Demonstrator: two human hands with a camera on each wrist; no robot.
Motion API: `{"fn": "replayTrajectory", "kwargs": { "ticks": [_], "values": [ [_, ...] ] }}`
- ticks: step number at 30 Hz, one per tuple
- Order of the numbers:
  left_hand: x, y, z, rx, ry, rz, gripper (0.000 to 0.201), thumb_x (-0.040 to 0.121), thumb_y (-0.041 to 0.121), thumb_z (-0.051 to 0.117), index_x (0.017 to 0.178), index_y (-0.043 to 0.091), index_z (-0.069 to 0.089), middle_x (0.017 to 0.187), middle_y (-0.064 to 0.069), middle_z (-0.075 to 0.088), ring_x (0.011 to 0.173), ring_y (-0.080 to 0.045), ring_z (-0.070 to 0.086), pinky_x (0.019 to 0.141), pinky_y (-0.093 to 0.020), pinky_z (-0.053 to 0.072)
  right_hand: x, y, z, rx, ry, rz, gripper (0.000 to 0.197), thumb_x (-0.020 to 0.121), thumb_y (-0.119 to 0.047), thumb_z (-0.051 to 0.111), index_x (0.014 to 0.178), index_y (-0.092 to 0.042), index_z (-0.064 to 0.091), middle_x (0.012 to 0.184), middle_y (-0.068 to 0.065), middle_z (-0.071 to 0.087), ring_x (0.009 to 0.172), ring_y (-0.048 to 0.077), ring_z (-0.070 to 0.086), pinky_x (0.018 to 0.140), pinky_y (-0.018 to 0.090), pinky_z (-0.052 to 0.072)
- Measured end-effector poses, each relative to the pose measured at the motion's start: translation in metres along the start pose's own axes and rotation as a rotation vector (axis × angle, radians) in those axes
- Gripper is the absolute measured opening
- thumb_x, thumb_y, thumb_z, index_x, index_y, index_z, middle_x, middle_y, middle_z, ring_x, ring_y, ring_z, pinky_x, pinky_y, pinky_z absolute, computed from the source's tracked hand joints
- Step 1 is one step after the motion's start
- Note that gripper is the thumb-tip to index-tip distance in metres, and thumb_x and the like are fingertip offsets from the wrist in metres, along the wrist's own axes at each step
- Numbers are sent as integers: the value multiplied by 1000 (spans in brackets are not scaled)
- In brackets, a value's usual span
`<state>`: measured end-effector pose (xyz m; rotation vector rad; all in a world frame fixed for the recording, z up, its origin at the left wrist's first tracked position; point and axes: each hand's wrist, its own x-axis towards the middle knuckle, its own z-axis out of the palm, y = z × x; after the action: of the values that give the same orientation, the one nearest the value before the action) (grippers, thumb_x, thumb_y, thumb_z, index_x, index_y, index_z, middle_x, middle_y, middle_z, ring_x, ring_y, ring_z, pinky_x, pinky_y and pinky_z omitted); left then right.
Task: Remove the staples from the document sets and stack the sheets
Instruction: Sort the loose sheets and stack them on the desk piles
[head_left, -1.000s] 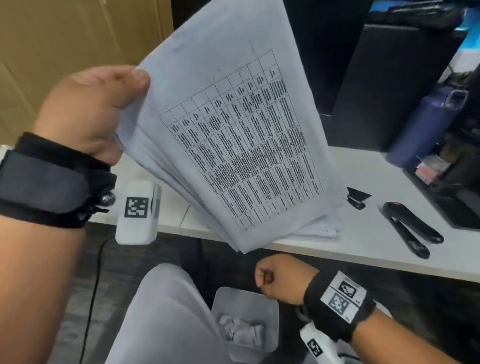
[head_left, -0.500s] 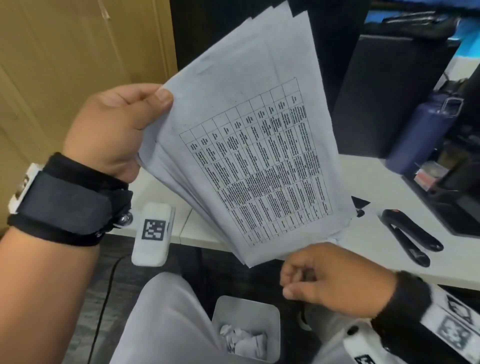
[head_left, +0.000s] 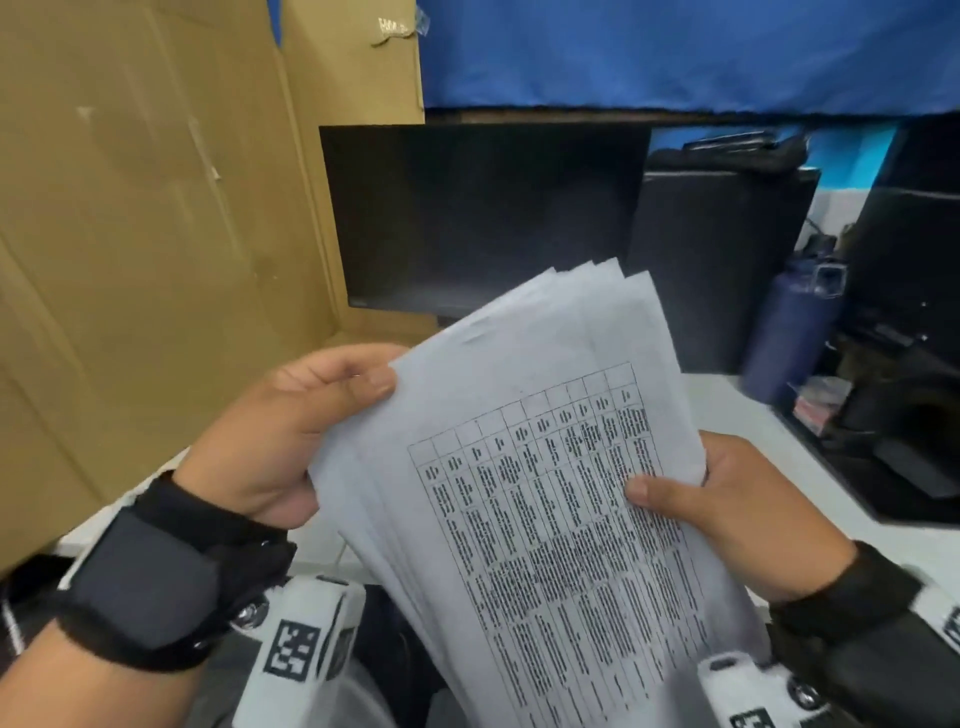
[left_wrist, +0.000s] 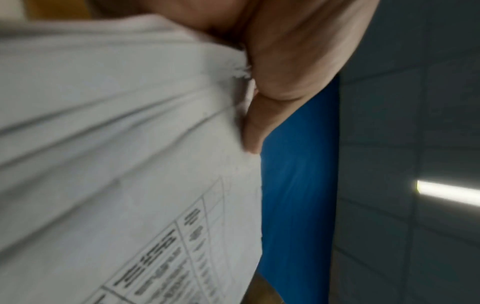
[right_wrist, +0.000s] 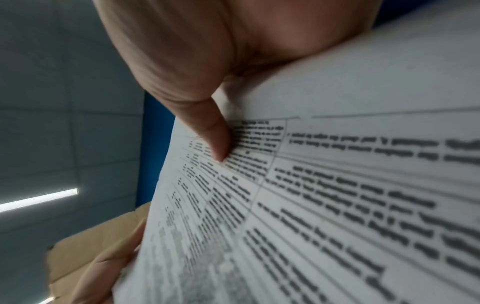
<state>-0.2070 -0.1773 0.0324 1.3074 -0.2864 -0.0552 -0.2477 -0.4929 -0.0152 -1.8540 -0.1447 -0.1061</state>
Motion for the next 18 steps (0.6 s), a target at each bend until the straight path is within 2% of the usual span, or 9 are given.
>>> {"fn": "replayTrajectory", "kwargs": {
  "ticks": [1, 3, 4, 6, 8, 11, 15, 16, 18],
  "values": [
    [3, -4, -1, -81, 17, -20, 40, 76, 22, 75, 114, 7, 76, 110, -20, 77, 89, -28, 78, 83, -41, 63, 2, 3, 0, 52, 29, 10, 21, 81, -15, 78, 102, -12, 77, 103, 5, 78, 98, 25, 74, 97, 55, 53],
    [6, -14, 2, -284, 61, -33, 52, 83, 27, 69, 130, 6, 68, 118, -16, 76, 96, -25, 77, 88, -40, 62, 8, 10, -2, 215, 95, 28, 57, 59, -41, 92, 106, -12, 76, 109, 8, 77, 103, 29, 72, 101, 56, 49],
    [5, -20, 8, -334, 70, -30, 58, 85, 28, 70, 138, 5, 62, 120, -15, 75, 97, -25, 76, 87, -38, 62, 11, 12, -4, 303, 156, 39, 70, 51, -46, 94, 110, -13, 75, 112, 9, 76, 106, 31, 72, 103, 56, 48],
    [-1, -36, 26, -225, 80, -11, 55, 89, 23, 73, 141, 10, 58, 126, -16, 73, 104, -27, 73, 91, -42, 60, 15, 9, -5, 443, 263, 20, 51, 69, -27, 86, 115, -13, 72, 114, 6, 75, 107, 28, 71, 102, 52, 49],
    [-8, -50, 47, 65, 81, 13, 35, 99, 14, 64, 133, 21, 63, 124, -7, 75, 113, -25, 72, 99, -47, 55, 16, 2, -1, 443, 311, -39, 29, 87, -9, 70, 114, -16, 71, 113, -1, 76, 106, 21, 72, 95, 44, 52],
    [-7, -56, 67, 350, 171, 134, 36, 107, 10, 47, 125, 36, 62, 120, 15, 75, 115, -10, 70, 103, -44, 53, 14, -16, 9, 262, 391, -184, 19, 88, -23, 71, 106, -26, 74, 106, -13, 77, 99, 8, 73, 86, 33, 53],
    [14, -43, 69, 457, 287, 332, 26, 106, 14, 47, 121, 32, 57, 115, 22, 71, 105, 4, 67, 78, -9, 53, 27, -37, 19, 160, 475, -371, 29, 88, -37, 66, 117, -36, 64, 112, -26, 71, 104, -8, 65, 84, 12, 50],
    [20, -41, 68, 465, 298, 346, 26, 106, 13, 48, 123, 31, 56, 117, 22, 69, 106, 4, 66, 77, -7, 52, 33, -37, 21, 179, 471, -400, 29, 92, -33, 64, 120, -35, 61, 115, -23, 71, 108, -6, 64, 87, 13, 49],
    [33, -45, 64, 432, 322, 346, 32, 103, 10, 51, 125, 33, 55, 121, 17, 69, 109, 2, 66, 86, -17, 54, 47, -31, 27, 203, 465, -404, 26, 98, -21, 59, 118, -37, 57, 115, -17, 70, 108, -4, 64, 90, 20, 49]
  ]
}}
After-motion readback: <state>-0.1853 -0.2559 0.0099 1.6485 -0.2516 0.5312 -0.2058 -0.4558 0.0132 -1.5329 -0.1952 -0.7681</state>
